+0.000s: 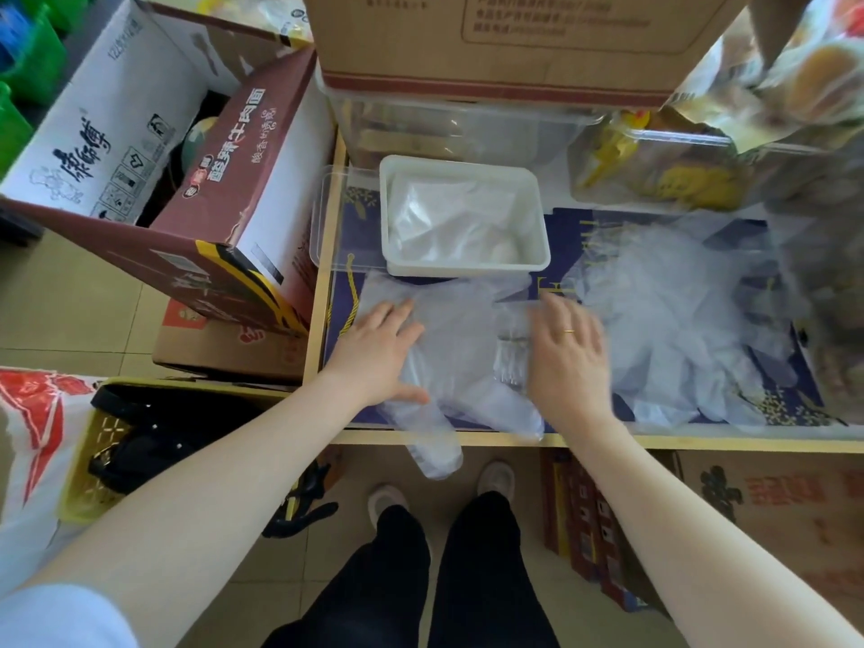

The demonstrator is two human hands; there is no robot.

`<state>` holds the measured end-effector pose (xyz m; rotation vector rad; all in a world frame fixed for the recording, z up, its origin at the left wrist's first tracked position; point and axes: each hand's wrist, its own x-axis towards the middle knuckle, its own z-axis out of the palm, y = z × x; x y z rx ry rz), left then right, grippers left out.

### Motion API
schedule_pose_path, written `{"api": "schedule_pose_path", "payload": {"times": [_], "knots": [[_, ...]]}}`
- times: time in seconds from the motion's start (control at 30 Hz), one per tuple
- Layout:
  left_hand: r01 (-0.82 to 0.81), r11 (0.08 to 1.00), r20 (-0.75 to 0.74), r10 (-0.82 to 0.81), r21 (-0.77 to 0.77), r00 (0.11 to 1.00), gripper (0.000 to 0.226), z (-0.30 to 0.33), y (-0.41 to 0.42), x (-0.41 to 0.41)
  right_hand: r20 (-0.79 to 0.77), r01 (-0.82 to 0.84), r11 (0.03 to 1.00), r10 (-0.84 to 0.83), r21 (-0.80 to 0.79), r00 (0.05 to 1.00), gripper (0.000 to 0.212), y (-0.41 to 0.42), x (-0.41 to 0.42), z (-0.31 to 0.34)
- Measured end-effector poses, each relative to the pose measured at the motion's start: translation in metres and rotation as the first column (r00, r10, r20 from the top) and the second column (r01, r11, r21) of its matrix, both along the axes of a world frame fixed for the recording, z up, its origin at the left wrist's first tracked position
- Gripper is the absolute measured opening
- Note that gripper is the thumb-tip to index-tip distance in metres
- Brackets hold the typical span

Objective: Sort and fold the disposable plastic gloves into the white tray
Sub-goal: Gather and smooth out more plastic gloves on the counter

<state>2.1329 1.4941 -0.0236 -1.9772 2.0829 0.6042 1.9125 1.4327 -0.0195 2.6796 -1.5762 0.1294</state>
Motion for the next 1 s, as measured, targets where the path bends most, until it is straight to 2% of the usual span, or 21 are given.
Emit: {"api": "schedule_pose_path", "payload": {"times": [0.07,0.17,0.23,0.4,0.5,0.57,0.63,0.67,0.73,0.8,0.87,0.93,1.0], "knots": [[-0.023,1.0,-0.011,0.023,0.008,1.0,0.091,0.002,0.0,-0.002,0.063,-0.205,0.974,0.2,0.095,0.978,0.051,0.007,0.03,-0.003],[-0.028,0.999,-0.003,0.028,0.016,1.0,0.094,0.003,0.0,-0.006,0.022,-0.317,0.892,0.327,0.321,0.945,0.06,0.01,0.06,-0.018],[-0.041,0.999,0.0,0.041,0.005,0.999,0.095,0.003,-0.002,-0.006,-0.055,-0.288,0.857,0.342,0.427,0.938,0.067,0.003,0.052,-0.033],[-0.108,0.992,-0.015,0.109,0.059,0.994,0.086,0.006,-0.006,-0.011,-0.143,-0.15,0.907,0.221,0.393,0.965,0.089,-0.007,-0.009,-0.037],[-0.148,0.984,-0.015,0.15,0.101,0.989,0.08,0.009,-0.007,-0.015,-0.155,-0.174,0.858,0.279,0.484,0.947,0.07,-0.021,-0.032,-0.021],[-0.186,0.975,-0.016,0.189,0.121,0.982,0.071,0.011,-0.007,-0.02,-0.02,-0.244,0.852,0.286,0.463,0.958,0.049,-0.038,-0.04,-0.004],[-0.24,0.968,-0.027,0.243,0.077,0.97,0.057,0.016,-0.008,-0.028,0.097,-0.164,0.921,0.138,0.354,0.986,0.037,-0.06,-0.055,0.007],[-0.256,0.966,-0.036,0.257,0.022,0.966,0.049,0.019,-0.009,-0.034,0.095,-0.059,0.936,0.028,0.348,0.995,0.041,-0.071,-0.065,0.008],[-0.256,0.961,-0.086,0.247,-0.11,0.965,0.035,0.023,-0.012,-0.048,-0.042,0.15,0.9,-0.146,0.409,0.988,0.065,-0.09,-0.089,0.005],[-0.261,0.947,-0.192,0.226,-0.184,0.955,0.026,0.027,-0.016,-0.065,-0.183,0.221,0.862,-0.152,0.456,0.971,0.078,-0.099,-0.111,-0.001],[-0.265,0.938,-0.293,0.194,-0.225,0.936,0.019,0.03,-0.022,-0.084,-0.134,0.156,0.878,-0.107,0.452,0.985,0.06,-0.104,-0.126,-0.007],[-0.247,0.932,-0.333,0.151,-0.267,0.931,0.016,0.032,-0.031,-0.104,-0.036,0.082,0.901,-0.074,0.427,0.997,0.036,-0.109,-0.132,-0.008],[-0.277,0.934,-0.395,0.172,-0.227,0.902,0.019,0.034,-0.044,-0.127,0.027,0.035,0.903,-0.051,0.427,0.998,0.02,-0.116,-0.133,-0.007]]}}
